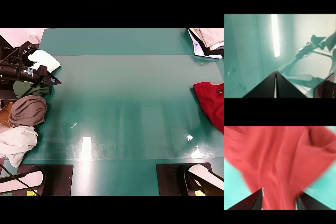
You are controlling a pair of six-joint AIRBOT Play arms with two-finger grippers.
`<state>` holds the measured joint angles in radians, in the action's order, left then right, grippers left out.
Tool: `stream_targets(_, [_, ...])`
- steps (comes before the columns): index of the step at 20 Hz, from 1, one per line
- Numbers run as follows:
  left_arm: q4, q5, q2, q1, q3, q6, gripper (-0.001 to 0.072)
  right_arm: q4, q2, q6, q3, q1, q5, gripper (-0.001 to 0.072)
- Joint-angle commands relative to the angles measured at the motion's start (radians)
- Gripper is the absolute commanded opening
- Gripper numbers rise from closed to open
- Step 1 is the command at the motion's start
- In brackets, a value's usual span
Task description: Fold the shirts.
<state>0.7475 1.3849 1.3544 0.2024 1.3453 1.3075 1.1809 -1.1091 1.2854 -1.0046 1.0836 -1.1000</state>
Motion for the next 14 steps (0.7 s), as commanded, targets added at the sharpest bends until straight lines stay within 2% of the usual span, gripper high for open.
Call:
stream_targets(1, [0.002,0.007,-0.001,0.001,0.000,-0.008,0.0022,0.371,0.003,0.101,-0.085,0.015,-0.128,0.0463])
stream_targets(2, [0.002,0.006,-0.001,0.001,0.000,-0.008,0.0022,0.417,0.003,0.146,-0.111,0.015,-0.151,0.0461])
stream_targets(3, [0.002,0.004,-0.001,0.001,0.000,-0.008,0.0022,0.394,0.003,0.178,-0.134,0.013,-0.159,0.0460])
stream_targets(7, [0.002,-0.009,-0.001,0.001,0.000,-0.007,0.0022,0.081,0.004,0.168,-0.187,-0.111,-0.178,0.0457])
stream_targets(10, [0.000,0.004,-0.001,0.001,0.000,-0.005,0.0022,-0.076,0.040,0.163,-0.150,-0.321,-0.232,0.0457])
stream_targets(14, [0.000,-0.017,-0.001,0.001,0.000,-0.005,0.0022,-0.087,0.113,0.162,-0.099,-0.681,-0.237,0.0442])
